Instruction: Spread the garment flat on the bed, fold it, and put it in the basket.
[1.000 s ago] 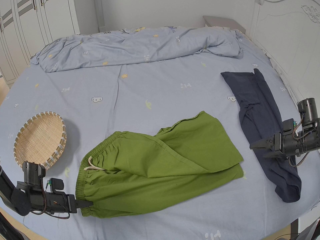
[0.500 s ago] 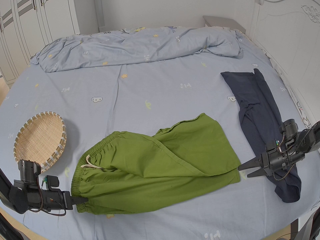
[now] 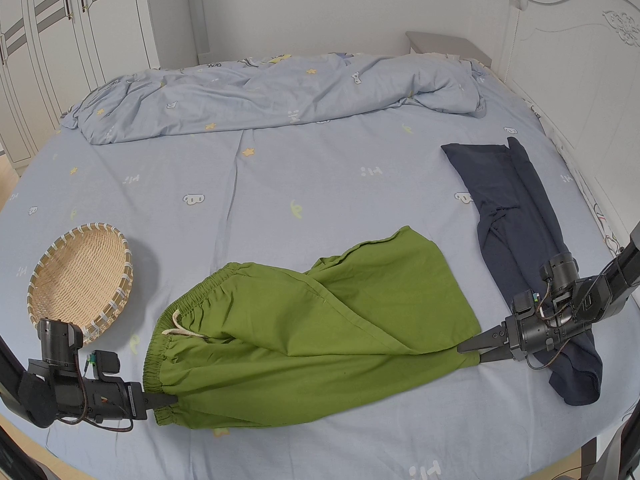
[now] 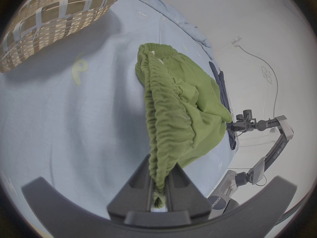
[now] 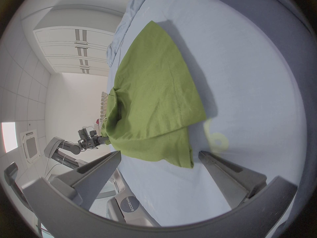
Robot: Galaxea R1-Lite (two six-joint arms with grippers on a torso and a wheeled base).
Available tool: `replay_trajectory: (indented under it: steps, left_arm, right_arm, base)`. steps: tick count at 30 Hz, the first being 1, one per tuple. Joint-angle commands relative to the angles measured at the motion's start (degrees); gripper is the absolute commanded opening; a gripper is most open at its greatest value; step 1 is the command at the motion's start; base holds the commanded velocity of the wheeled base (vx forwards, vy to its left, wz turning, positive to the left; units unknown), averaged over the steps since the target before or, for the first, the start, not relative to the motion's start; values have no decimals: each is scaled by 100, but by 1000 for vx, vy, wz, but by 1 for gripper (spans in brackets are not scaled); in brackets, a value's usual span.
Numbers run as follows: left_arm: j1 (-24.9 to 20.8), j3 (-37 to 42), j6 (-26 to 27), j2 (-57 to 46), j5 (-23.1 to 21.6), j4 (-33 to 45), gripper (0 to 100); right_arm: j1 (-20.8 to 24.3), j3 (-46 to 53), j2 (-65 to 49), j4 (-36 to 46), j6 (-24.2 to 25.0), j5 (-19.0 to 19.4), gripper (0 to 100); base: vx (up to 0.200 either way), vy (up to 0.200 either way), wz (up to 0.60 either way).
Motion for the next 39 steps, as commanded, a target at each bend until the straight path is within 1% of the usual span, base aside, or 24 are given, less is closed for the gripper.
replay_trajectory:
  steps: [1, 8, 15, 16, 22, 27, 34, 37, 38, 39]
  left_arm:
    - [-32, 4, -3, -11, -2, -2, 0]
    - [-32, 4, -3, -3, -2, -2, 0]
    - [-24, -5, -3, -3, -2, -2, 0]
    - [-24, -5, -3, -3, 6, -2, 0]
    - [-24, -5, 5, -11, 6, -2, 0]
    - [-15, -5, 5, -29, 6, -2, 0]
    - [12, -5, 5, -20, 6, -2, 0]
    - [20, -5, 5, -20, 6, -2, 0]
    - [20, 30, 5, -73, -2, 7, 0]
    - [20, 30, -3, -91, -2, 15, 0]
  right_arm:
    - [34, 109, 160, -215, 14, -4, 100]
    - [34, 197, 204, -584, 23, -4, 100]
    - [34, 223, 274, -628, 23, -4, 100]
    - [25, 232, 274, -637, 23, -4, 0]
    - [-63, 293, 283, -681, 23, -4, 0]
    - [-160, 452, 389, -1015, 23, -4, 0]
    - [-397, 469, 371, -1015, 14, 31, 0]
    - [-397, 487, 362, -1015, 14, 31, 0]
    - [-283, 636, 72, -1015, 41, -31, 0]
    - [-265, 645, 19, -1015, 50, -39, 0]
  base:
    - [0, 0, 0]
    - [0, 0, 0]
    - [0, 0, 0]
    - [0, 0, 0]
    - [0, 0, 0]
    - [0, 0, 0]
    - [0, 0, 0]
    - [0, 0, 0]
    - [0, 0, 0]
    - [0, 0, 0]
